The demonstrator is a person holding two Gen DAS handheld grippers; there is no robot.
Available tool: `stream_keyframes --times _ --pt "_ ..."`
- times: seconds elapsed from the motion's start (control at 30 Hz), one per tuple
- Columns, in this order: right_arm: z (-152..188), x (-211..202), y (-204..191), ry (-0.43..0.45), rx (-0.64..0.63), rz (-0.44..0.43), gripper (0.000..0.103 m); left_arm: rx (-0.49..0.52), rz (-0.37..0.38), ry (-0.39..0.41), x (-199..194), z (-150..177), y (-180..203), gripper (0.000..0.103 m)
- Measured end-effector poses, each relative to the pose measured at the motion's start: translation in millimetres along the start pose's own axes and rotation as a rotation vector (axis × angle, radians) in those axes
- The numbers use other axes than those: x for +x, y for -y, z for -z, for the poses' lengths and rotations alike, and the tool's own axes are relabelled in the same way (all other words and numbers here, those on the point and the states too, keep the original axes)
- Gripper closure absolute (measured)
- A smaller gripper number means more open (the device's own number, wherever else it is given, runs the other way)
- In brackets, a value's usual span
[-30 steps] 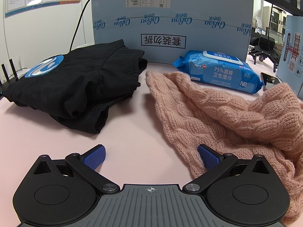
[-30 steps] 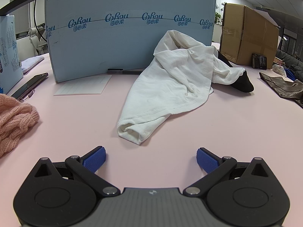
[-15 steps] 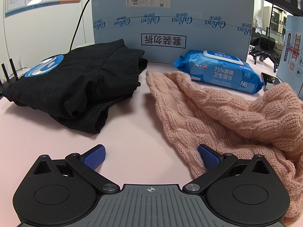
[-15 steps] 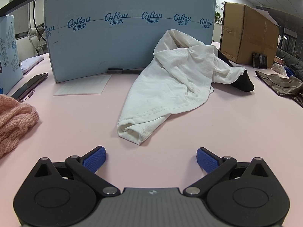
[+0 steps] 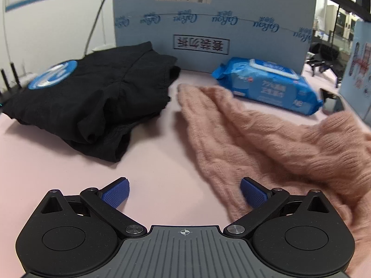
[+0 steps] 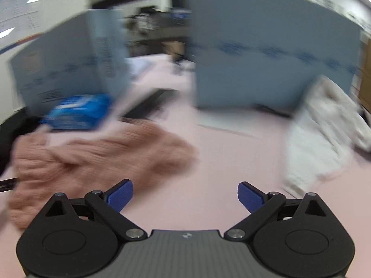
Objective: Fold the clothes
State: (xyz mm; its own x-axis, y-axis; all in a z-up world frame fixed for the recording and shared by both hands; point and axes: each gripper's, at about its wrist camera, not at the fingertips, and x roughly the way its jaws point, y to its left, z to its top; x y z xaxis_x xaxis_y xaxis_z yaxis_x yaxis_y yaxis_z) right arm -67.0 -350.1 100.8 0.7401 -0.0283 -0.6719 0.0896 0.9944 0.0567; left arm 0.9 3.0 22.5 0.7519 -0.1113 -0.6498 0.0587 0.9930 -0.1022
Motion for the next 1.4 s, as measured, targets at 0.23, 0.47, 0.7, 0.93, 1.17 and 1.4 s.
stream_keyframes --times 0.23,0.47,0.7,0.93,1.17,1.4 --pt "-37.6 46.9 -113.0 0.011 -0.375 -0.032 0.016 0.054 0.225 0.041 -26.0 -22.9 2.0 0.010" --pt "-44.7 95.9 -136.6 -0.167 -0.416 -0.076 0.086 0.068 0.358 -0.016 -21.2 -30.2 13.9 0.059" --pt "-58.1 63.0 -61.9 -0.077 0.079 -0.311 0.092 0.073 0.440 -0.105 -2.6 -32.5 29.0 0.066" --pt "-43.1 -20.6 26.4 0.161 0.485 -0.438 0.092 0.098 0.455 -0.179 17.9 -43.4 53.0 0.066" --pt "31.8 -82.1 89.8 0.199 0.769 -0.289 0.092 -0.025 0.455 -0.250 59.6 -46.9 66.5 0.066" --pt "89.5 -123.6 116.4 0.270 0.949 -0.214 0.093 -0.077 0.391 -0.228 82.8 -73.2 89.6 0.083"
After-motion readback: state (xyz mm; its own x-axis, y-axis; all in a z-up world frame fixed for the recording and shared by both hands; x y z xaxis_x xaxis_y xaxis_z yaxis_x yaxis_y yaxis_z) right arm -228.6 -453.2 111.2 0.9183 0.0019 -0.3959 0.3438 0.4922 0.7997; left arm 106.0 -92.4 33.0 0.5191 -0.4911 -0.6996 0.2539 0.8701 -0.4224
